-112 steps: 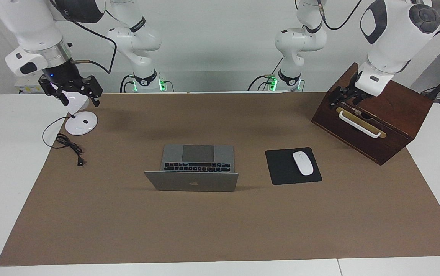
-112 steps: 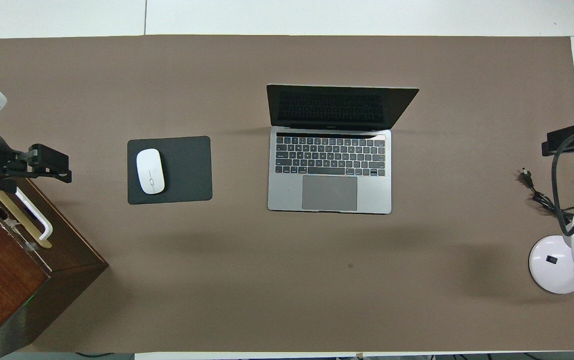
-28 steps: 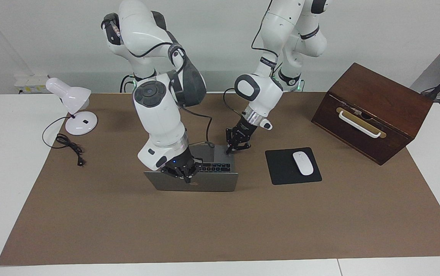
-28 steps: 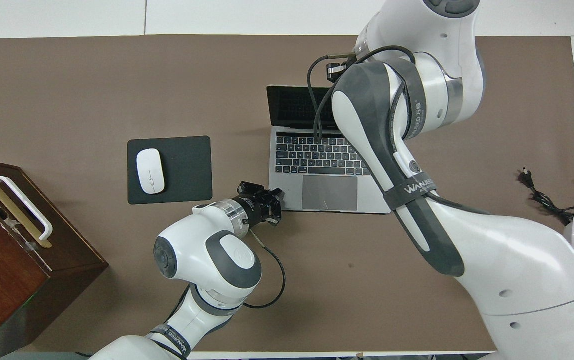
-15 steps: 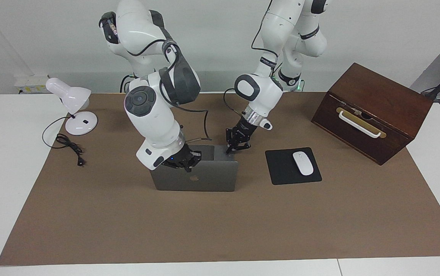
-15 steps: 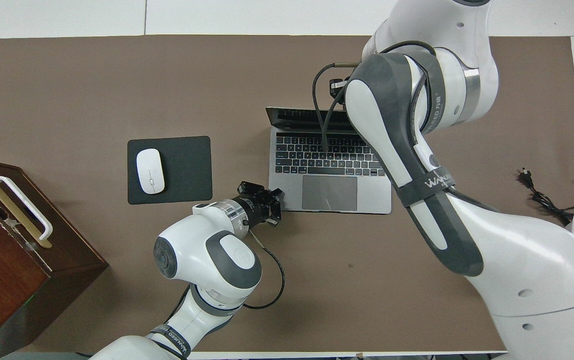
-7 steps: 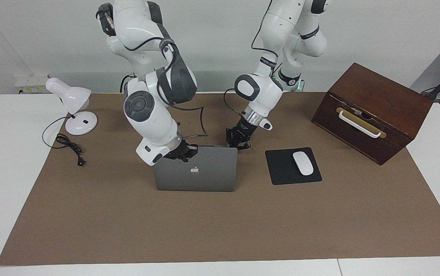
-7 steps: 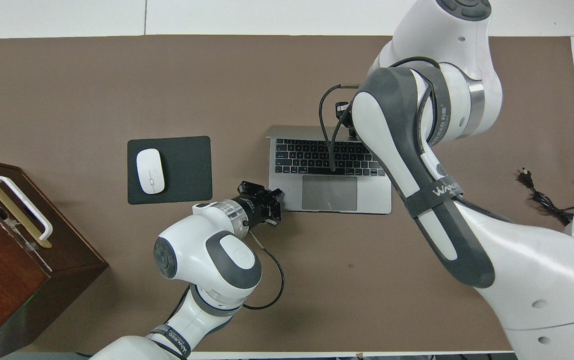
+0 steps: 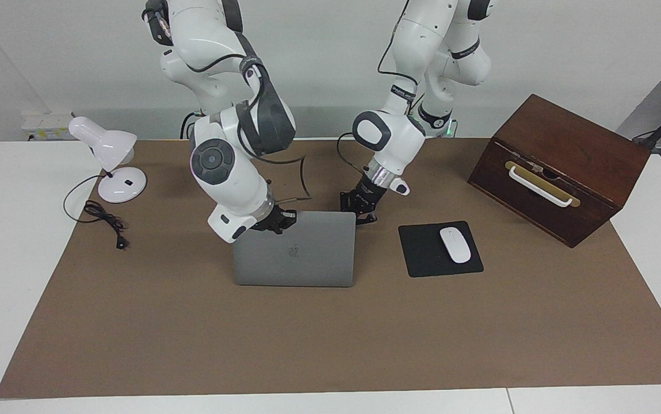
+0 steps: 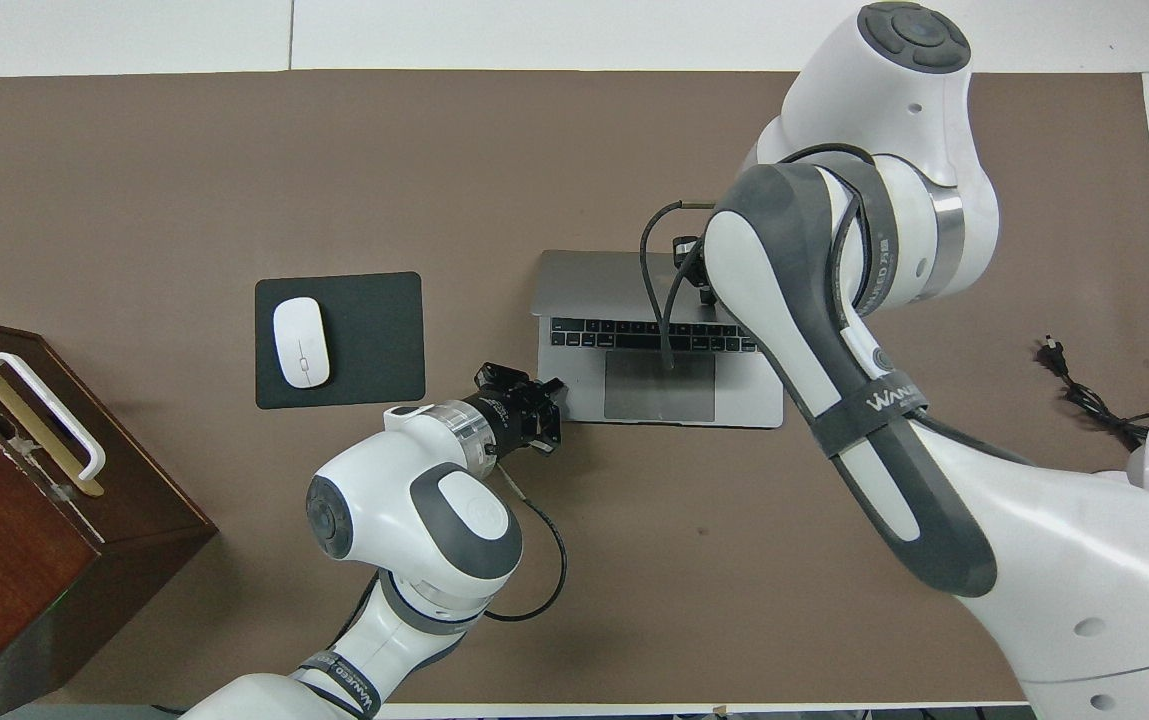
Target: Close laptop with both arms
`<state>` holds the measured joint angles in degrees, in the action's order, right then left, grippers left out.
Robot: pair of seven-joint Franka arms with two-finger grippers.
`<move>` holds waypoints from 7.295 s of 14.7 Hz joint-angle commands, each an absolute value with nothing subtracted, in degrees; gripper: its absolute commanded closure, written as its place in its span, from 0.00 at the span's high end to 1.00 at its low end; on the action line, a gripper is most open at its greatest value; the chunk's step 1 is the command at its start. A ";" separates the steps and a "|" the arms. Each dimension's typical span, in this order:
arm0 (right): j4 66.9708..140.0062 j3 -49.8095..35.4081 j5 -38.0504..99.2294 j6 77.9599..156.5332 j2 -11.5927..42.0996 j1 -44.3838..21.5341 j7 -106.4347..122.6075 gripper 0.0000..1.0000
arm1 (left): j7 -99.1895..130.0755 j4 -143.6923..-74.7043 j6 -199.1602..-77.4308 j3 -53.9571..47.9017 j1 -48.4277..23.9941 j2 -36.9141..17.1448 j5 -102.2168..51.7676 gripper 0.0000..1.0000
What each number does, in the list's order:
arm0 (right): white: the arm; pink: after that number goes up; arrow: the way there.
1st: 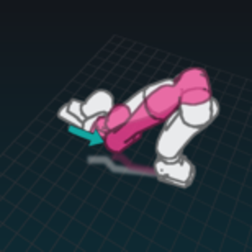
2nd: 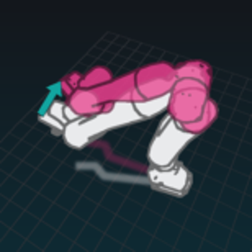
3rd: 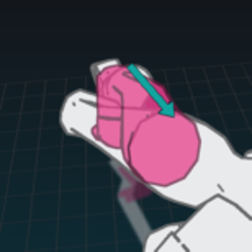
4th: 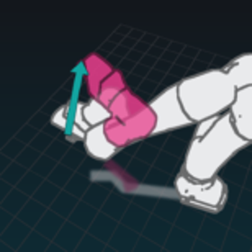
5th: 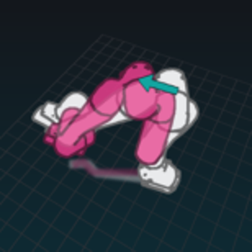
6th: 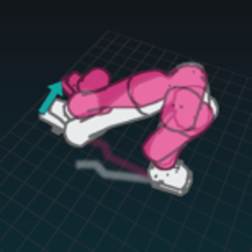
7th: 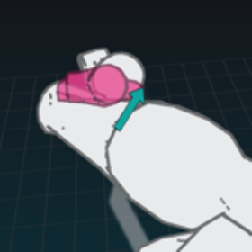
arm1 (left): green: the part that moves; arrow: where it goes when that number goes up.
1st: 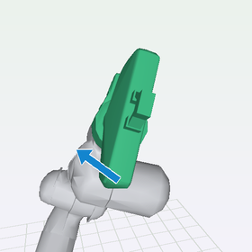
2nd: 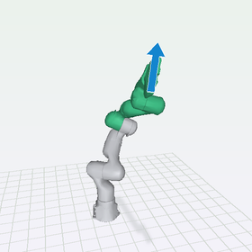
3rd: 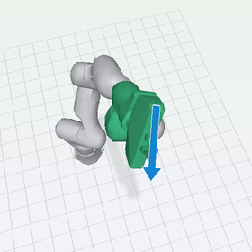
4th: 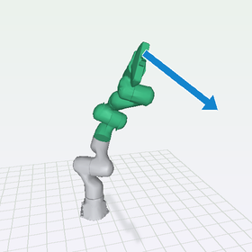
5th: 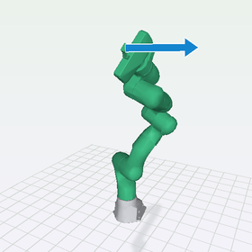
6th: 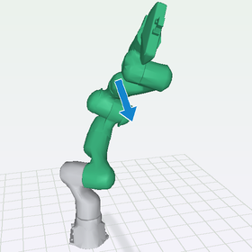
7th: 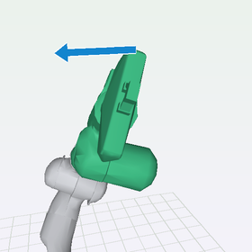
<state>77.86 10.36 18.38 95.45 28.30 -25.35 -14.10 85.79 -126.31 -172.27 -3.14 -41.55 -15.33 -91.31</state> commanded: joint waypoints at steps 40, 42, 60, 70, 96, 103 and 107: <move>105.11 10.02 19.51 112.59 18.46 -30.41 -16.35 0.00 | 82.09 -131.92 -171.91 -2.64 -42.28 -14.06 -93.60 0.00; 105.21 10.02 19.51 112.59 18.46 -30.41 -16.35 0.00 | 82.09 -131.92 -171.91 -2.64 -42.27 -14.06 -93.69 0.00; 107.40 10.02 19.51 115.93 18.54 -31.11 -16.61 0.00 | 82.09 -131.92 -172.09 -2.72 -42.28 -14.15 -93.69 0.00; 105.29 10.02 19.51 113.03 18.46 -31.20 -17.05 0.00 | 82.18 -131.84 -172.09 -2.64 -42.19 -14.24 -93.69 0.00; 104.33 10.63 18.63 110.66 16.26 -30.32 -16.44 0.00 | 82.09 -130.96 -168.14 -2.64 -37.80 -11.87 -93.60 0.00; 104.33 10.81 18.28 110.65 14.86 -29.36 -15.65 0.00 | 81.22 -130.96 -165.41 -2.46 -35.25 -10.46 -93.43 0.00; 103.80 10.81 14.78 110.30 13.63 -27.61 -14.60 0.00 | 79.11 -130.52 -164.01 -2.37 -32.97 -10.02 -93.43 0.00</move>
<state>104.10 11.05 16.74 111.76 15.13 -29.22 -15.94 81.16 -129.39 -166.25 -2.39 -34.36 -11.84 -92.75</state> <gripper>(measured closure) 0.991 0.991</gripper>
